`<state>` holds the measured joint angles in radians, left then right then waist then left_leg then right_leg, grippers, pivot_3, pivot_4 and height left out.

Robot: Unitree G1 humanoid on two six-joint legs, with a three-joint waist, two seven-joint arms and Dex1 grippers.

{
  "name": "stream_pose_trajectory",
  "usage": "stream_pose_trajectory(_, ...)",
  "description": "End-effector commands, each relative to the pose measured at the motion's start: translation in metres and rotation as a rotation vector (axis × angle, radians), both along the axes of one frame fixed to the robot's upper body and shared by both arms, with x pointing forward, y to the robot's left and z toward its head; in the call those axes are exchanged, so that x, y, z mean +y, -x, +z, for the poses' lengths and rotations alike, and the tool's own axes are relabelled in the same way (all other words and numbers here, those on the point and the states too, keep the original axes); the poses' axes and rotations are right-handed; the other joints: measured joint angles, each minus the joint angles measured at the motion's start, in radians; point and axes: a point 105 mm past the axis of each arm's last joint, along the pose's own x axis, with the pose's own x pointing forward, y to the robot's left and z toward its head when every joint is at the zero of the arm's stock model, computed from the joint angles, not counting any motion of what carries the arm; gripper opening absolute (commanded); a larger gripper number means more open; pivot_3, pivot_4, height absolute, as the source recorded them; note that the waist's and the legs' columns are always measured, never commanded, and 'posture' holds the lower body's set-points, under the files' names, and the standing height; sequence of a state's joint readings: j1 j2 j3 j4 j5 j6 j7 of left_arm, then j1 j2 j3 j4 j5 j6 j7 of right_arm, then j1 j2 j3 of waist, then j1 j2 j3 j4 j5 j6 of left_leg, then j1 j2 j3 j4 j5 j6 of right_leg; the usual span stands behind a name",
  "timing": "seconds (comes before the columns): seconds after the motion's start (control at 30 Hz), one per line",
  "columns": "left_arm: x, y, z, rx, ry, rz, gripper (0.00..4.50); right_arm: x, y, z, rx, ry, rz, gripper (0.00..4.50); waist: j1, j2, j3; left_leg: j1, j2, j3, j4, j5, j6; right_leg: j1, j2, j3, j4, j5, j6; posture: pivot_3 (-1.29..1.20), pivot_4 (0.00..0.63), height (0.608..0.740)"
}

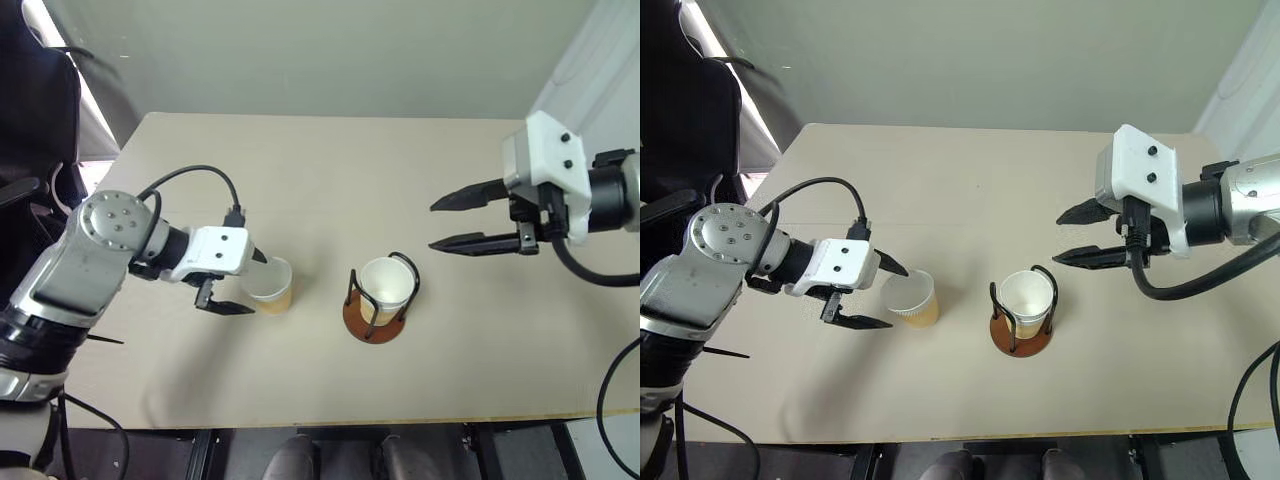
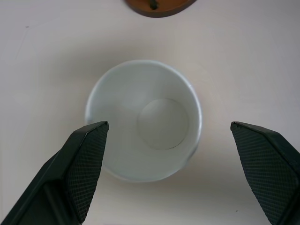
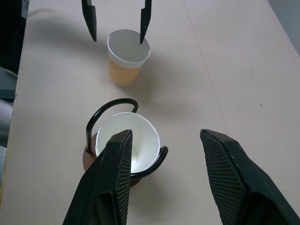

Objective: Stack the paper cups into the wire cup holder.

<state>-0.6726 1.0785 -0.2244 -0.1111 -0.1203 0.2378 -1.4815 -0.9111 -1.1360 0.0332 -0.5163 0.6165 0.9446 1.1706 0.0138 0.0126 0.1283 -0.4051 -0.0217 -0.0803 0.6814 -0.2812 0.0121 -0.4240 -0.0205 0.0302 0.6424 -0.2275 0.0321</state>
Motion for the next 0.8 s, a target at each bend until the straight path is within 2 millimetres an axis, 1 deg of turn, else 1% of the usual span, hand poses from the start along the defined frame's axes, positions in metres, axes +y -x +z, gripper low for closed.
stream_pose_trajectory(0.03, -0.001, -0.001, 0.003, -0.028, -0.029, -0.023, 4.50, -0.002, 0.004, 0.012, -0.063, -0.012, -0.001, 2.28, 0.000, 0.000, 0.000, 0.000, 0.000, 0.000, 0.000, 0.000, 0.000, 0.000, 0.000, 0.000, 0.000, 0.000, 0.000, 0.00, 0.150, 0.740)
stream_pose_trajectory(0.37, 0.004, -0.004, -0.003, -0.021, -0.068, -0.028, 4.50, -0.001, 0.003, 0.010, -0.067, -0.021, -0.009, 2.28, 0.000, 0.000, 0.000, 0.000, 0.000, 0.000, 0.000, 0.000, 0.000, 0.000, 0.000, 0.000, 0.000, 0.000, 0.000, 0.00, 0.150, 0.740)
stream_pose_trajectory(0.43, 0.006, -0.004, -0.007, -0.012, -0.083, -0.039, 4.12, -0.002, 0.003, 0.009, -0.066, -0.023, -0.011, 2.32, 0.000, 0.000, 0.000, 0.000, 0.000, 0.000, 0.000, 0.000, 0.000, 0.000, 0.000, 0.000, 0.000, 0.000, 0.000, 0.00, 0.150, 0.740)
stream_pose_trajectory(0.5, 0.007, -0.003, -0.009, -0.001, -0.089, -0.044, 3.65, -0.002, 0.002, 0.009, -0.063, -0.024, -0.015, 2.32, 0.000, 0.000, 0.000, 0.000, 0.000, 0.000, 0.000, 0.000, 0.000, 0.000, 0.000, 0.000, 0.000, 0.000, 0.000, 0.00, 0.150, 0.740)
stream_pose_trajectory(0.57, 0.008, -0.004, -0.009, 0.003, -0.090, -0.043, 2.88, -0.003, 0.002, 0.007, -0.055, -0.026, -0.023, 2.32, 0.000, 0.000, 0.000, 0.000, 0.000, 0.000, 0.000, 0.000, 0.000, 0.000, 0.000, 0.000, 0.000, 0.000, 0.000, 0.00, 0.150, 0.740)
stream_pose_trajectory(0.8, 0.007, -0.004, -0.004, 0.025, -0.067, -0.046, 0.45, -0.004, 0.001, 0.005, -0.054, -0.057, -0.015, 2.32, 0.000, 0.000, 0.000, 0.000, 0.000, 0.000, 0.000, 0.000, 0.000, 0.000, 0.000, 0.000, 0.000, 0.000, 0.000, 0.00, 0.150, 0.740)
